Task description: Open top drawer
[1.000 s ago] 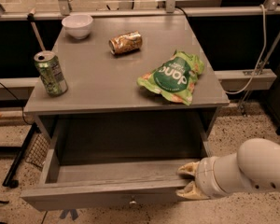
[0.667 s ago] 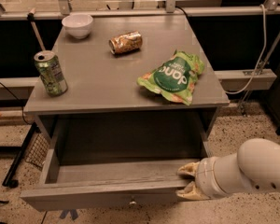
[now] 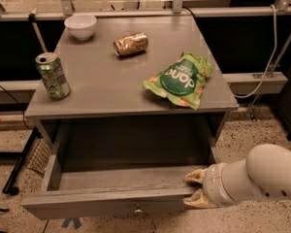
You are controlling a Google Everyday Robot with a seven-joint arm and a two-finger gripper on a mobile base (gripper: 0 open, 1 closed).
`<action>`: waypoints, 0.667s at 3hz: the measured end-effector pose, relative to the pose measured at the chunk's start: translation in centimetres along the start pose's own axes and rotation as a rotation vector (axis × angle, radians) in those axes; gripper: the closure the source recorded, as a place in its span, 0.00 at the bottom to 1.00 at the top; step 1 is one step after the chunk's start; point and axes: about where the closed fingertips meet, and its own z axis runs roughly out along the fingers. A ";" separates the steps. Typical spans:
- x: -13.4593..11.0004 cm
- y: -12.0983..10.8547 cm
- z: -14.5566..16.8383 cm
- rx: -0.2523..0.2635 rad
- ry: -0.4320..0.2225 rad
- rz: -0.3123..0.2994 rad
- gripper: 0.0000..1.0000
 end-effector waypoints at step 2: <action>-0.2 0.0 -0.1 0.002 0.003 -0.005 0.08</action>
Offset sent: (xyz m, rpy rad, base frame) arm -0.0003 0.0005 0.0010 -0.0023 -0.0018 0.0017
